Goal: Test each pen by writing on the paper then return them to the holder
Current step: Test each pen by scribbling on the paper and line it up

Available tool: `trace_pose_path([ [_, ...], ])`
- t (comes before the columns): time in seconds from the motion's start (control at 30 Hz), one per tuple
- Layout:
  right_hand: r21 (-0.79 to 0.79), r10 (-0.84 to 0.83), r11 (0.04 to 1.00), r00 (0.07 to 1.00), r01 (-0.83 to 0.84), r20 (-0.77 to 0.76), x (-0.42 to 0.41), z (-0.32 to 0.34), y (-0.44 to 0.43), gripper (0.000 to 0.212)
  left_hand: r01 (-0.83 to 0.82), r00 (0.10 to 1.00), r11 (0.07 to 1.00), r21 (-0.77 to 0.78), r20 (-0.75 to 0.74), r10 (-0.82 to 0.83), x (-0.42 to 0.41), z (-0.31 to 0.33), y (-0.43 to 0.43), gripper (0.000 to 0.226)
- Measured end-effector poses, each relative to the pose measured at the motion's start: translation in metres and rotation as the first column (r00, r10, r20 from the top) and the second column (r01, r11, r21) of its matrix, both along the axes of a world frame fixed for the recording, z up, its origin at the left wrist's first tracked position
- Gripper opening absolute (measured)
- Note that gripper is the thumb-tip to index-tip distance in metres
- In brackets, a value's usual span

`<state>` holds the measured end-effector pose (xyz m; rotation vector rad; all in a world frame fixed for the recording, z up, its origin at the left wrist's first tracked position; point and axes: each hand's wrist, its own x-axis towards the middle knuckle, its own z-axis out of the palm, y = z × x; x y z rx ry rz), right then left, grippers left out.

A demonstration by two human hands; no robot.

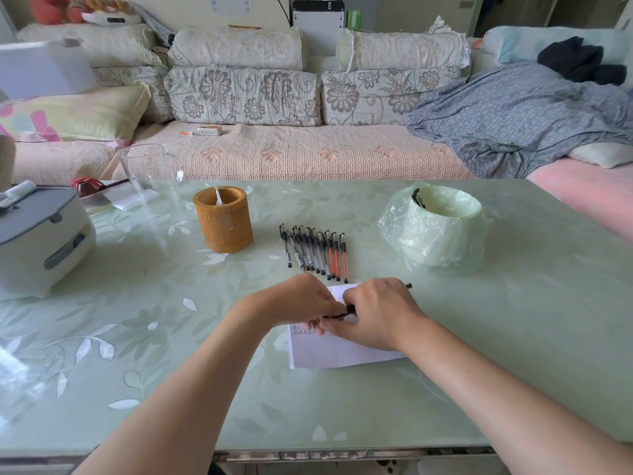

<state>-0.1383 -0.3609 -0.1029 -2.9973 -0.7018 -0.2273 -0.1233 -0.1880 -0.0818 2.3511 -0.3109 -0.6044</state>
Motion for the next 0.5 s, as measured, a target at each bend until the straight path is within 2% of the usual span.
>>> trace_pose_path([
  [0.17, -0.01, 0.024, 1.0, 0.999, -0.024, 0.037, -0.002, -0.002, -0.002, 0.071, 0.031, 0.995, 0.995, -0.091, -0.087, -0.039, -0.007, 0.001, 0.0, 0.037],
  [0.33, 0.001, 0.029, 1.0, 0.998, -0.03, 0.054, -0.007, -0.004, -0.002, 0.073, 0.049, 0.996, 0.996, -0.076, -0.077, -0.055, -0.012, 0.002, 0.002, 0.034],
  [0.5, 0.017, 0.004, 1.0, 1.0, -0.004, 0.002, -0.008, -0.008, 0.004, 0.07, 0.038, 0.997, 0.998, -0.056, -0.072, -0.042, -0.013, 0.004, 0.005, 0.027],
])
